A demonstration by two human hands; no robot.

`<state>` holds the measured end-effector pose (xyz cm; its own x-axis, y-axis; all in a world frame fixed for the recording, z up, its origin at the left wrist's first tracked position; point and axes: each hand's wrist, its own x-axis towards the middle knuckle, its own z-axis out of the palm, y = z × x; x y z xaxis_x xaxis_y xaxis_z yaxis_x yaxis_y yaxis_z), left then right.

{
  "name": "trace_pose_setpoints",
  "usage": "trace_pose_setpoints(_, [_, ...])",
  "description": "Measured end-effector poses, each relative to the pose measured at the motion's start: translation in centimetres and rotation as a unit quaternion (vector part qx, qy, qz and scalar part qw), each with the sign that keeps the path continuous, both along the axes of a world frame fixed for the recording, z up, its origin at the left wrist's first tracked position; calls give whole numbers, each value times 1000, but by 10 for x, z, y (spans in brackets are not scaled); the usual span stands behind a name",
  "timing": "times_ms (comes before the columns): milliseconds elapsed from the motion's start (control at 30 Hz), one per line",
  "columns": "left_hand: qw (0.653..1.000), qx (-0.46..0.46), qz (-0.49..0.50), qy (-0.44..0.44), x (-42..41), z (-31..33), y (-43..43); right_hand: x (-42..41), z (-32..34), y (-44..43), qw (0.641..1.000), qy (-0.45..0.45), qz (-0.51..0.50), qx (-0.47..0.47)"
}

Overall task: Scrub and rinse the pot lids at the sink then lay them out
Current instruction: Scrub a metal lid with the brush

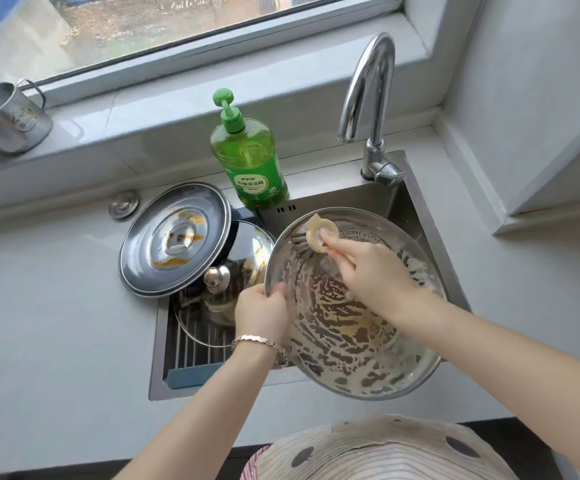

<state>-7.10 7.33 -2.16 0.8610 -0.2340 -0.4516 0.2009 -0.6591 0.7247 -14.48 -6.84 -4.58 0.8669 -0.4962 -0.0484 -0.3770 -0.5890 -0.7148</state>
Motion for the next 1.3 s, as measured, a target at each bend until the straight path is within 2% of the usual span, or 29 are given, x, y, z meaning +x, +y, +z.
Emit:
trace_pose_setpoints(133, [1000,5,7,-12,6,-1,3,-2,7,26,995,3,102,-7])
trace_pose_setpoints(200, [1000,1,0,-4,9,-1,8,-3,3,12,997,8,71,-7])
trace_pose_setpoints(267, [1000,3,6,6,11,-3,13,-6,-7,-9,1000,21,-10,-5])
trace_pose_setpoints(333, [1000,11,21,3,17,-5,17,-14,-18,-24,994,88,-61,-19])
trace_pose_setpoints(400, [999,30,30,-21,27,-5,20,-27,-25,-27,980,193,-51,-7])
trace_pose_setpoints(467, [997,53,33,-48,36,-4,23,-40,-23,-26,969,242,-23,47])
trace_pose_setpoints(567, [997,59,32,-48,48,0,24,-45,-14,-30,986,161,-4,49])
trace_pose_setpoints(700, [997,46,-32,-54,48,6,18,-27,10,-34,997,64,-51,11])
trace_pose_setpoints(833, [984,63,-135,-98,39,13,8,-6,23,-34,991,95,-36,-83])
trace_pose_setpoints(933, [974,66,-174,-126,35,17,9,1,23,-32,988,129,-13,-86])
trace_pose_setpoints(1033, [963,70,-215,-147,30,19,9,8,23,-22,994,75,7,-76])
trace_pose_setpoints(1167, [944,80,-264,-178,25,21,0,20,27,2,984,-49,79,-149])
trace_pose_setpoints(1233, [947,64,-251,-191,29,23,3,22,27,-6,987,-62,51,-140])
trace_pose_setpoints(1300, [955,42,-215,-199,36,23,11,16,19,-26,995,-26,-11,-92])
